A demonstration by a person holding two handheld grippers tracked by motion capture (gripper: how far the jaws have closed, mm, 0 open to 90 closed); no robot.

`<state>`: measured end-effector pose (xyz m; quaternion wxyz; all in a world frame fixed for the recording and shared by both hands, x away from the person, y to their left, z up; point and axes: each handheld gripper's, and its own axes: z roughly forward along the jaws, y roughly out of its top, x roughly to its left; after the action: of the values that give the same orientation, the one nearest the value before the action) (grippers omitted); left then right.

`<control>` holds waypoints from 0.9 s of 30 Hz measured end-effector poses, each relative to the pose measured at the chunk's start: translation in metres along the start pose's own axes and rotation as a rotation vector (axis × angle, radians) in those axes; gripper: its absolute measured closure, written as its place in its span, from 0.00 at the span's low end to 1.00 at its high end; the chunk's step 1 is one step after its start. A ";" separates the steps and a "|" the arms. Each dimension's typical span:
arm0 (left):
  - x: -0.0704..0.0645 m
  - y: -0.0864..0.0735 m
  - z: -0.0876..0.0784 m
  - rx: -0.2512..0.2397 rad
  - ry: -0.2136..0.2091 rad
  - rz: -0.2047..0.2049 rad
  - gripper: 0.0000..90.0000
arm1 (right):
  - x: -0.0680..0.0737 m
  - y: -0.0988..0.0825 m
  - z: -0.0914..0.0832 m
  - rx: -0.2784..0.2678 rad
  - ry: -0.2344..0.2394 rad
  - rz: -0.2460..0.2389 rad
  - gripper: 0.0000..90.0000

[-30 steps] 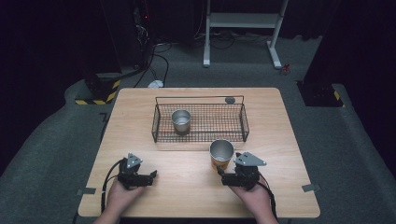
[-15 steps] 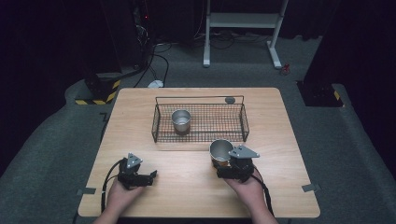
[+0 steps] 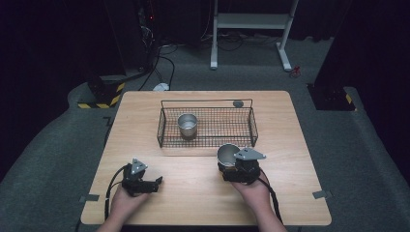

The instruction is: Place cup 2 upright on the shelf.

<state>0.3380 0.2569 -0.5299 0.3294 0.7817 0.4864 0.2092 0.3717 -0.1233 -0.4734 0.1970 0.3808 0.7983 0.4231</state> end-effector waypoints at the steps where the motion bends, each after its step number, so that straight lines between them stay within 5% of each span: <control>1: 0.000 0.000 0.000 0.000 0.000 0.000 0.07 | 0.000 0.000 0.000 0.004 -0.002 -0.005 0.16; 9: 0.000 0.000 0.000 0.000 0.001 -0.001 0.07 | 0.001 0.007 -0.008 -0.008 -0.005 -0.008 0.16; 27: 0.000 0.000 0.000 -0.001 -0.001 0.000 0.07 | -0.012 0.056 -0.027 -0.121 -0.064 -0.026 0.16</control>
<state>0.3379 0.2572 -0.5299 0.3301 0.7817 0.4862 0.2089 0.3864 -0.1273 -0.4122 0.2506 0.3713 0.7693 0.4555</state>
